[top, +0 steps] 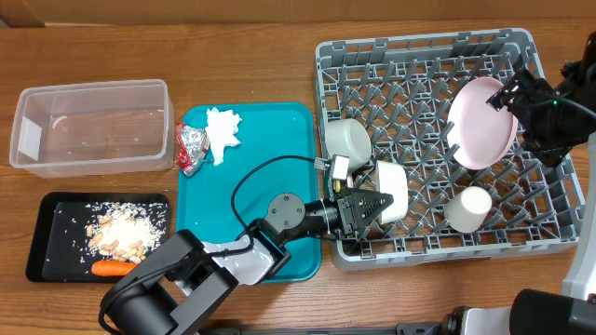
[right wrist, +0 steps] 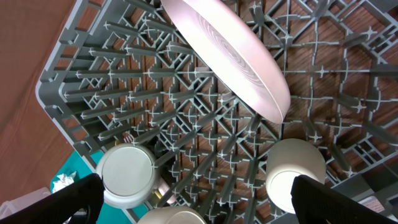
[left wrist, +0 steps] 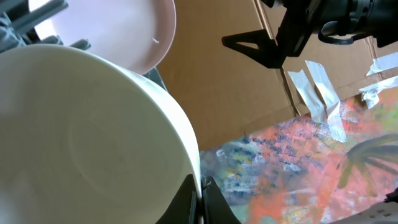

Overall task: Sort waste into correct bins and load items into the dishwasher rack
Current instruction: 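Set the second bowl in the rack beside the first and release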

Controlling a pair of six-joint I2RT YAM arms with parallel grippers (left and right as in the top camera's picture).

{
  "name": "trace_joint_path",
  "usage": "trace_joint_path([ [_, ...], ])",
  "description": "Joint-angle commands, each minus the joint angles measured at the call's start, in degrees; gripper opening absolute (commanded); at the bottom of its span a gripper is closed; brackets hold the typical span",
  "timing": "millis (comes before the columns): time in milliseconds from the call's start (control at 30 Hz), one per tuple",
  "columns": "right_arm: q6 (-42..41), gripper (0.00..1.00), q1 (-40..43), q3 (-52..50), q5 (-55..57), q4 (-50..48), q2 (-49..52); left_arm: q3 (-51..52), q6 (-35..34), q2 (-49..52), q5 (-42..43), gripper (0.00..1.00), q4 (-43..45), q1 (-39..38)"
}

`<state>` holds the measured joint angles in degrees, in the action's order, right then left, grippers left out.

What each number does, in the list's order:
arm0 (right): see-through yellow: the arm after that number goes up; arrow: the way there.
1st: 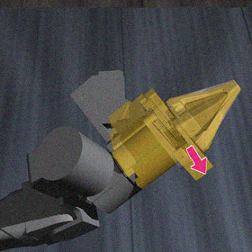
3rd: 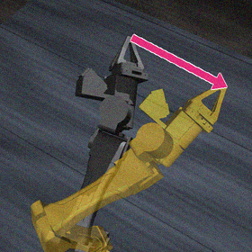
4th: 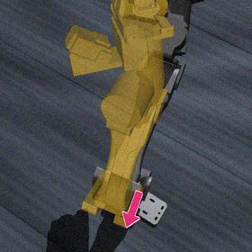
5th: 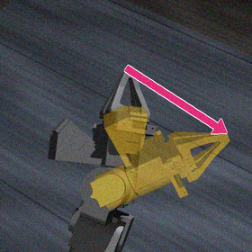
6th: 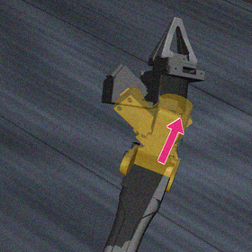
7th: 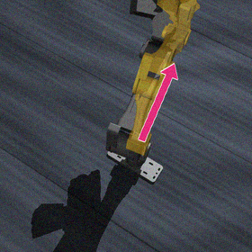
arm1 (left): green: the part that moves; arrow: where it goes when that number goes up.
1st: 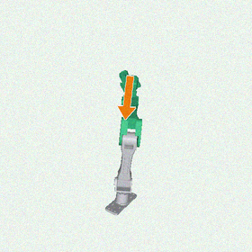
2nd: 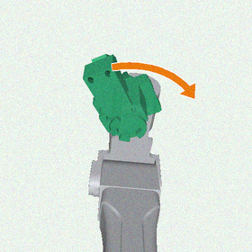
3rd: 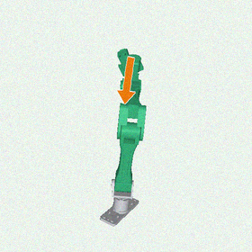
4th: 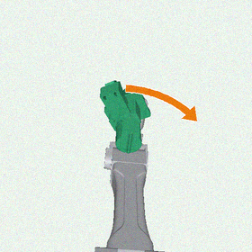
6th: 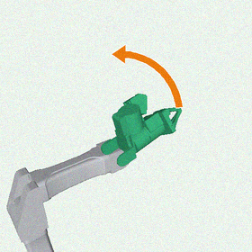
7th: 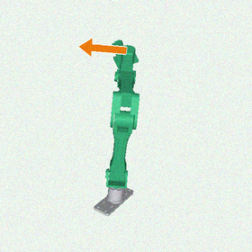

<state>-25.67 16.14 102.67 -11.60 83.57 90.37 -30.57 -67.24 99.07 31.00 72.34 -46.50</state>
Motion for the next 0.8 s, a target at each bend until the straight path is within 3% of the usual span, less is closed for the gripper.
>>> trace_joint_path([
  [0,0.44,1.0,0.11,0.09,0.44,-0.02,-0.68,0.17,-2.19,1.01,2.27,0.04,-0.57,-0.37],
  [567,0.42,1.0,0.11,0.09,0.61,0.17,-0.68,8.39,-5.22,1.01,-0.96,0.04,5.09,2.64],
  [667,0.42,1.0,0.11,0.09,0.61,0.39,-0.68,8.39,-5.2,1.01,-0.13,0.08,5.07,2.64],
  [733,0.44,1.0,0.11,0.09,0.63,0.57,-0.68,8.39,-5.22,1.01,0.11,0.22,5.09,2.67],
  [767,0.44,1.0,0.11,0.09,0.63,0.59,-0.68,8.39,-5.22,0.98,0.13,0.83,5.09,2.67],
])
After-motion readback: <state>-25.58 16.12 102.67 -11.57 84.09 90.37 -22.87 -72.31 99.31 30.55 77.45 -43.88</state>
